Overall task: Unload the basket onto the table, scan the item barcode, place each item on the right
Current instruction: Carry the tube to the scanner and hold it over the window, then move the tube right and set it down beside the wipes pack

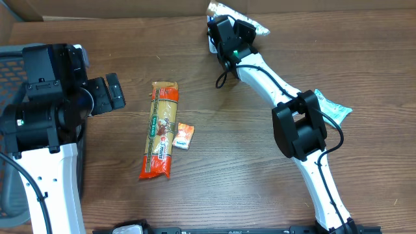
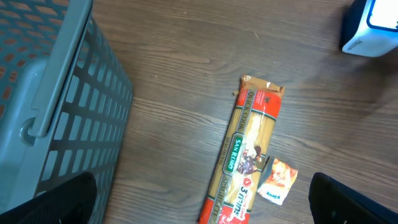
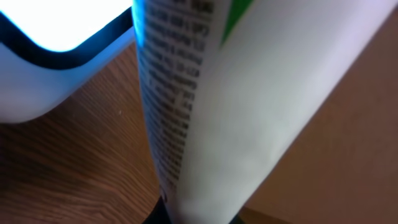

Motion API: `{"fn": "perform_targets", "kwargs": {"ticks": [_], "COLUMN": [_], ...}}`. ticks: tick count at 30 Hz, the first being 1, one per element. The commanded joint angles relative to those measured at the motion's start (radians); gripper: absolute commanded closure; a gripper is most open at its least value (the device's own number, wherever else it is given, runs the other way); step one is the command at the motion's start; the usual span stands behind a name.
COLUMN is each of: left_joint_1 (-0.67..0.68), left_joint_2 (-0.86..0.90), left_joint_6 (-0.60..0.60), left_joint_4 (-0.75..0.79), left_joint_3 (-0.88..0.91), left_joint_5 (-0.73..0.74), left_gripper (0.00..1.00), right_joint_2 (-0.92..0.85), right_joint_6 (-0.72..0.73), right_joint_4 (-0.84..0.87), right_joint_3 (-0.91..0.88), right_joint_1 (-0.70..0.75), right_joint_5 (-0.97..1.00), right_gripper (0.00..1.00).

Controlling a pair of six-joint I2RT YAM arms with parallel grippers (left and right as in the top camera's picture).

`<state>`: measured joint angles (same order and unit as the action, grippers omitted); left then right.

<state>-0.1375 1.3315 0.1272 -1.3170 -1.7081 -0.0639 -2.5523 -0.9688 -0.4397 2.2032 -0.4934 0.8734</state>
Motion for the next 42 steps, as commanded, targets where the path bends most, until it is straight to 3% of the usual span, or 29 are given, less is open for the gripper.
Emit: {"fn": "perform_targets", "kwargs": {"ticks": [1,6,20,26,31,42], "left_joint_1": [0.002,0.002,0.002,0.002,0.002,0.002], "left_joint_2": [0.003,0.003,0.003,0.003,0.003,0.003], "left_joint_6": [-0.016,-0.016,-0.016,-0.016,-0.016,-0.016], "left_joint_4": [0.001,0.001,0.001,0.001,0.001,0.001], "left_joint_3": [-0.007,-0.006,-0.006,-0.007,-0.007,-0.006], "left_joint_5": [0.005,0.005,0.005,0.005,0.005,0.005], "left_gripper": [0.00,0.00,0.01,0.00,0.00,0.00], "right_joint_2": [0.093,0.214,0.727,0.761,0.761,0.760], "right_joint_6": [0.014,0.066,0.787,0.910,0.920,0.920], "right_joint_4": [0.002,-0.108,-0.876,-1.224,-1.208,-0.811], "right_joint_3": [0.040,0.040,0.040,0.020,-0.189,-0.752], "right_joint_1": [-0.006,-0.016,0.011,0.105,0.177,0.358], "right_joint_5": [0.042,-0.046,-0.937,-0.970,-0.967,-0.904], "right_gripper": [0.96,0.96,0.96,0.96,0.96,0.96]}}
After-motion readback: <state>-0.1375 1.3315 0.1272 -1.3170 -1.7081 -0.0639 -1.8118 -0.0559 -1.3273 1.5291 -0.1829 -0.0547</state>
